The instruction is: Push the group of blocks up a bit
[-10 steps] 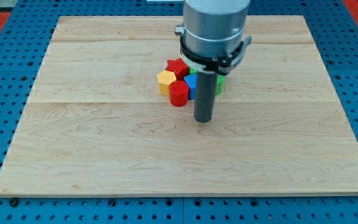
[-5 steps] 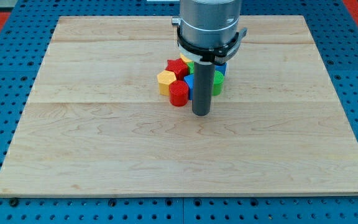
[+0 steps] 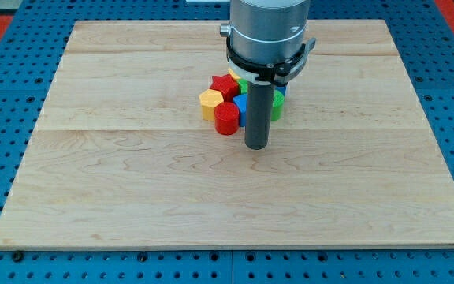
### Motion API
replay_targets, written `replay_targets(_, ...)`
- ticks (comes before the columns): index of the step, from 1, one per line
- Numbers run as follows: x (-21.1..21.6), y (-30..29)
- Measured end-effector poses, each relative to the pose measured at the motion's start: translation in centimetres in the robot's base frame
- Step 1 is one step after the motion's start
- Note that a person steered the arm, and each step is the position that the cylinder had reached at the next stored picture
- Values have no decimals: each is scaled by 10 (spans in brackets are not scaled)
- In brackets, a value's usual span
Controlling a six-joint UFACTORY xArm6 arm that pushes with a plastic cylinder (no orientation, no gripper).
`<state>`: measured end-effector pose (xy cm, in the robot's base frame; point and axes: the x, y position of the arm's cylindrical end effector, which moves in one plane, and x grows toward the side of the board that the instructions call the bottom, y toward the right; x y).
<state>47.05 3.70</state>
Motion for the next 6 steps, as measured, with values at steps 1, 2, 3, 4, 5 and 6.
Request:
replay_targets(1, 15, -15)
replay_targets(2, 17, -59)
replay_targets(3, -20, -50)
replay_targets(4, -37, -25)
replay_targets(5, -38, -25)
replay_targets(6, -38, -23)
